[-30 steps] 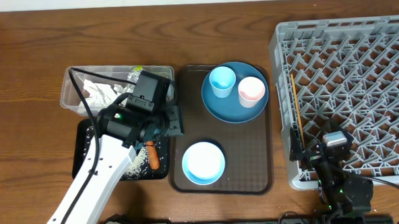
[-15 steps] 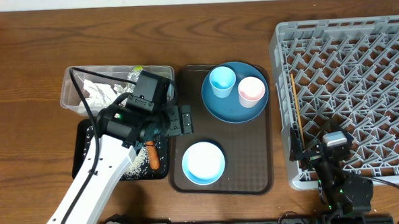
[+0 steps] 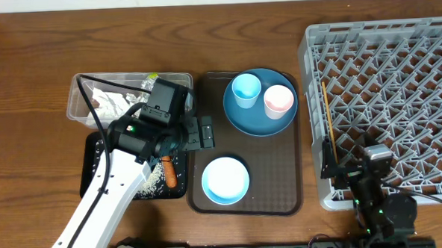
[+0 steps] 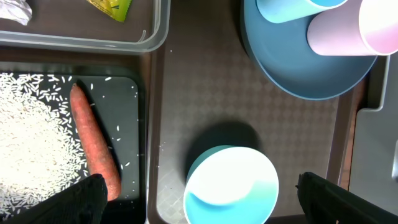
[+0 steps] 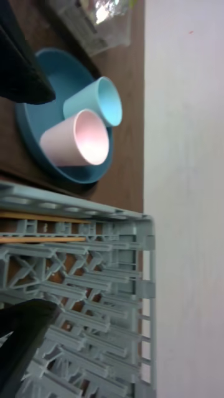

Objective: Sort waste into correct bins and load items into the dishwasher rack
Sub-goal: 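Move the right gripper left from the rack toward the light blue bowl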

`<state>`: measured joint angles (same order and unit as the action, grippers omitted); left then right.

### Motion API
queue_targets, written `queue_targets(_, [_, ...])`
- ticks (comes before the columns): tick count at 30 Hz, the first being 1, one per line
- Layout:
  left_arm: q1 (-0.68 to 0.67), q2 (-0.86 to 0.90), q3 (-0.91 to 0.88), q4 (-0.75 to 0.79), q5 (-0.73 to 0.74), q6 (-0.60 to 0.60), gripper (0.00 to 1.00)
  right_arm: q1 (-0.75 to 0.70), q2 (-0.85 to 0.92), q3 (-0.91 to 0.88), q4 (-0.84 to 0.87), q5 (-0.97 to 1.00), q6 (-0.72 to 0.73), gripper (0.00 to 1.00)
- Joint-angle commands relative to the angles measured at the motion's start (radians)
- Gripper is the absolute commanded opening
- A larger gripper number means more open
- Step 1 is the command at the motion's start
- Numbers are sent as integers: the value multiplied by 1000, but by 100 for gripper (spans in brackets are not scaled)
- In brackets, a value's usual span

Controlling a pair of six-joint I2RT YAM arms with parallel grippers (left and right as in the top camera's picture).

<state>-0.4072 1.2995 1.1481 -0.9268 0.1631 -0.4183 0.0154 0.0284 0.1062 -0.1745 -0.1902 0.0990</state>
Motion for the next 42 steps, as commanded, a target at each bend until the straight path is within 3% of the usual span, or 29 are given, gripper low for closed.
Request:
queue_targets(1, [5,-6,15,0,9,3,100,5,45,163,-53,-8,46,99])
queue_targets(14, [5,-6,14,0,9,3,100,5,697,987,-788,-77,46,99])
queue_targets(18, [5,-6,15,0,9,3,100,5,842,1142,-904,-84,46,99])
queue_targets(24, [5,-6,15,0,8,3,100,5,898,1181,-938,-212,42,98])
queue_targets(27, [5,-6,15,0,9,3,100,6,908,1181,-967,-301,42,82])
queue_targets(32, [5,-6,15,0,9,3,100,52,913,1170,-1043,-322,42,70])
queue_targets(36, [5,-6,15,0,8,3,100,135,913,1132,-1067,-306,43,53])
queue_targets(42, [5,-6,15,0,9,3,100,293,916,1026,-1007,-249,82,49])
